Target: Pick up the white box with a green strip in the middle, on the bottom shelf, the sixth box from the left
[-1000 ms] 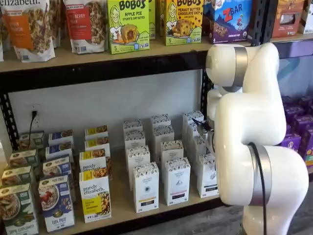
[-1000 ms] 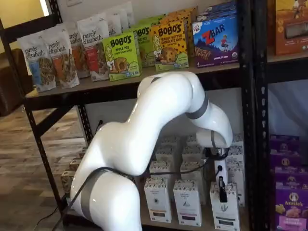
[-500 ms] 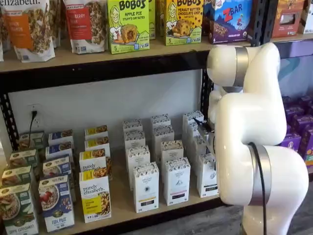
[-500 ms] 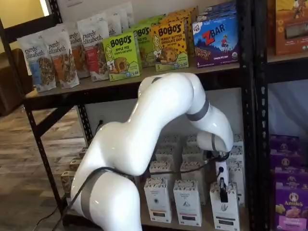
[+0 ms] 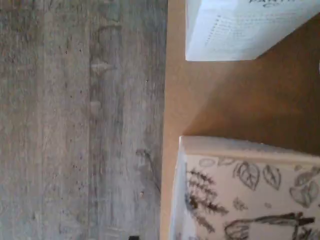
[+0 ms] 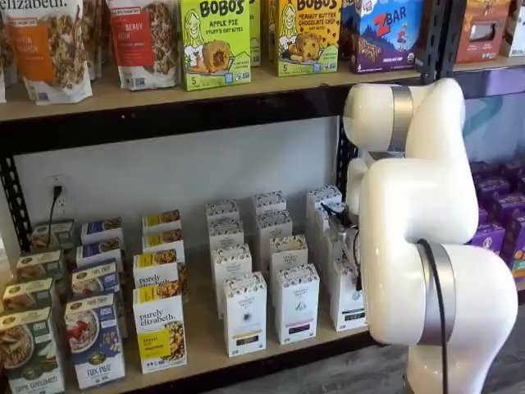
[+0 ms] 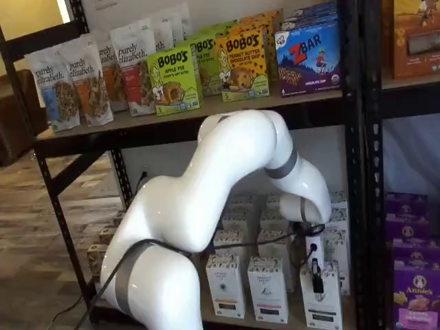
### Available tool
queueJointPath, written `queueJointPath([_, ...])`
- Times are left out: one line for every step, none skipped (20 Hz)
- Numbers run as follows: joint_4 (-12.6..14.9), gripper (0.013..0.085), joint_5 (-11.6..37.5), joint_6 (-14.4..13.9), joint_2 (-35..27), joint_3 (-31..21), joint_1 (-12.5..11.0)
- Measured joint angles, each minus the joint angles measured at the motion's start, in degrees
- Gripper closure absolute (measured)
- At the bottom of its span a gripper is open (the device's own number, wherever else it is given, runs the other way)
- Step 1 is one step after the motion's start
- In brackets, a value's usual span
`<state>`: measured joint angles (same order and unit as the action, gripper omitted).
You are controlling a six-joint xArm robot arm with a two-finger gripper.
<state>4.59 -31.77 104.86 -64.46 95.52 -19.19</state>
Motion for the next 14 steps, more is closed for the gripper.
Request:
queueJointPath([-0.14, 0.0130, 0.28, 0.03, -0.19, 0.06, 0.08])
queueJointPath([-0.31, 0.0130, 0.50, 0.10, -0.38, 0.15, 0.14])
queueJointPath([-0.53, 0.0130, 0.61, 0.24, -0.57, 0.30, 0.20])
queueJointPath([-0.70, 0.0130, 0.64, 0.34, -0.74, 0.45, 0.25])
queueJointPath([-0.78, 0.0130, 0.59, 0.36, -0.89, 0.63, 0.30])
queueJointPath([-0.80, 0.0130, 0.49, 0.31, -1.06, 0.82, 0.36])
queueJointPath([-0.78, 0.0130, 0.48, 0.25, -1.15, 0.90, 0.40])
queueJointPath([-0.69, 0.0170, 0.49, 0.11, -1.28, 1.02, 0.47])
queueJointPath([-0.60, 0.0170, 0.47, -0.01, -1.38, 1.12, 0.52])
queueJointPath([-0.64, 0.0210, 0.45, -0.07, -1.54, 1.27, 0.62])
queueJointPath([-0.75, 0.0250, 0.38, -0.03, -1.60, 1.34, 0.66])
queueJointPath([-0.90, 0.0250, 0.25, 0.03, -1.67, 1.46, 0.73])
queueJointPath([-0.95, 0.0290, 0.09, 0.00, -1.76, 1.60, 0.81])
queueJointPath([-0.95, 0.0290, -0.05, -0.10, -1.84, 1.73, 0.91])
